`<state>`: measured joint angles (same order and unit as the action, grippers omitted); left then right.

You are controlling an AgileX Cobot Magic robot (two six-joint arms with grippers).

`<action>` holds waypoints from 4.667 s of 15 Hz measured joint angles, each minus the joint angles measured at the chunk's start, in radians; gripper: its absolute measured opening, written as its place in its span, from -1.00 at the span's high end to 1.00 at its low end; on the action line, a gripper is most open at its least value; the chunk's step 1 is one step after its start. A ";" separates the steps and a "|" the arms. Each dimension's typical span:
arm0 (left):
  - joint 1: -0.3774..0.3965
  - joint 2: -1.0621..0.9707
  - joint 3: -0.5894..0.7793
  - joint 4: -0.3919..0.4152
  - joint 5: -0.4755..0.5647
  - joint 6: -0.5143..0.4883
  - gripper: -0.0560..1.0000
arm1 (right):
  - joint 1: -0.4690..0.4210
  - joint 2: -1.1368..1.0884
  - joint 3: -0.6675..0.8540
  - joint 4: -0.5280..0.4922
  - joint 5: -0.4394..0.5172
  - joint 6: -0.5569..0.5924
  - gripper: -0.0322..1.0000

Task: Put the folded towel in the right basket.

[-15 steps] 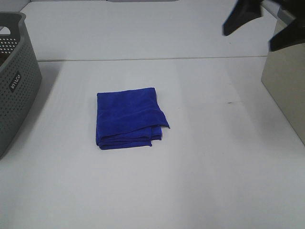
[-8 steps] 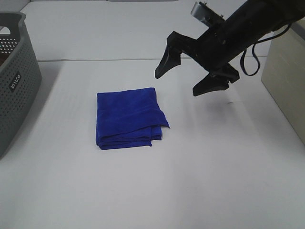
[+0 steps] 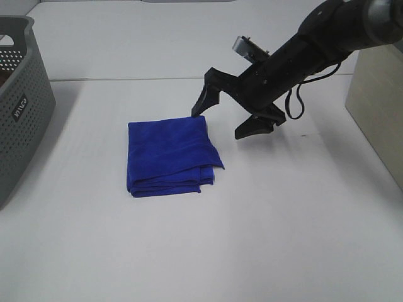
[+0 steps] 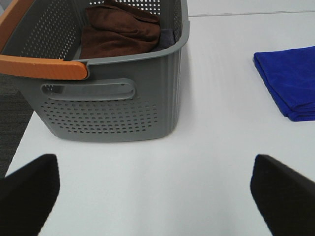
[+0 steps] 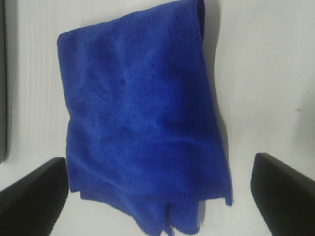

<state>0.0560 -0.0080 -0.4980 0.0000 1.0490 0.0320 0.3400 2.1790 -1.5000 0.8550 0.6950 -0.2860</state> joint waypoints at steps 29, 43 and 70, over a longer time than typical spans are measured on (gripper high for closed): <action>0.000 0.000 0.000 0.000 0.000 0.000 -0.96 | 0.210 0.155 -0.113 0.070 -0.003 0.077 0.77; 0.000 0.000 0.000 0.000 0.000 0.000 -0.96 | -0.689 -0.545 -0.113 -0.124 0.217 0.025 0.77; 0.000 0.000 0.000 0.000 0.000 0.000 -0.96 | -0.231 -0.650 -0.038 -0.690 0.443 0.246 -0.96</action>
<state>0.0560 -0.0080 -0.4980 0.0000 1.0490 0.0320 0.1090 1.5290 -1.5380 0.1650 1.1380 -0.0400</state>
